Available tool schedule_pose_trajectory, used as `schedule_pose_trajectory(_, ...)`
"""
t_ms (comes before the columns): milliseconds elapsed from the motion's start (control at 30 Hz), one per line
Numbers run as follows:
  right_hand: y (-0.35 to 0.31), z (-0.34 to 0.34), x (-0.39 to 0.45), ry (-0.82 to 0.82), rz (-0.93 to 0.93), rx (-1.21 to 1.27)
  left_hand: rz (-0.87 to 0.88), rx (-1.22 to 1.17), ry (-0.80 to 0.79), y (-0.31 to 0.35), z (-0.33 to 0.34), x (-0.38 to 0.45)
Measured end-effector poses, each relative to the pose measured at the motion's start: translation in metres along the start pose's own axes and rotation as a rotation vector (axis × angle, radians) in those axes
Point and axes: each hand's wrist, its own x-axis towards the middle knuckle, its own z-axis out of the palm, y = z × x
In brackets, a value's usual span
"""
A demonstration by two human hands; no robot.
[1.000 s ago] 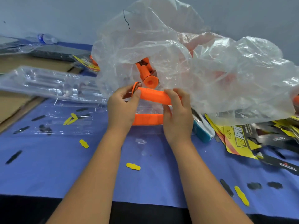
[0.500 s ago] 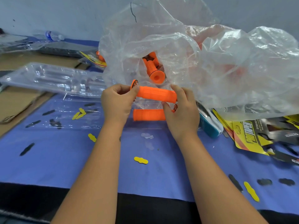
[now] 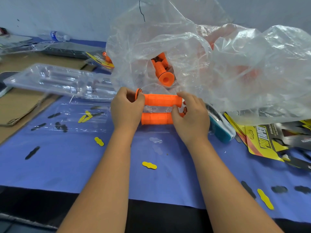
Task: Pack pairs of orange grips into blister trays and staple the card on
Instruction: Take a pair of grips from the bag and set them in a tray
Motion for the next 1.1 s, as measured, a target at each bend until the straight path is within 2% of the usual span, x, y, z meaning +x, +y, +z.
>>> schedule_pose_trajectory(367, -0.005, -0.004, 0.0, -0.038, -0.014, 0.019, 0.089, 0.113, -0.009, -0.005, 0.001, 0.001)
schedule_pose_trajectory(533, -0.006, -0.004, 0.0, -0.052, 0.017, 0.022, 0.032, 0.44, 0.064, -0.009, 0.001, 0.003)
schedule_pose_trajectory(667, -0.003, -0.005, 0.0, -0.057, 0.014, -0.009, 0.013, 0.532, 0.012, -0.009, 0.002, 0.003)
schedule_pose_trajectory(767, -0.001, -0.004, 0.0, -0.052, 0.032, -0.024, -0.01, 0.336, 0.006, -0.004, 0.0, 0.004)
schedule_pose_trajectory(900, -0.003, -0.006, -0.001, -0.019, 0.032, -0.011, -0.137, -0.288, 0.084, 0.002, -0.008, 0.005)
schedule_pose_trajectory(967, -0.006, -0.008, -0.002, -0.042, -0.007, -0.018, -0.187, -0.512, 0.102, 0.001, -0.01, 0.007)
schedule_pose_trajectory(1100, -0.009, -0.007, -0.003, -0.158, -0.054, -0.103, -0.168, -0.514, -0.031, -0.002, -0.007, 0.004)
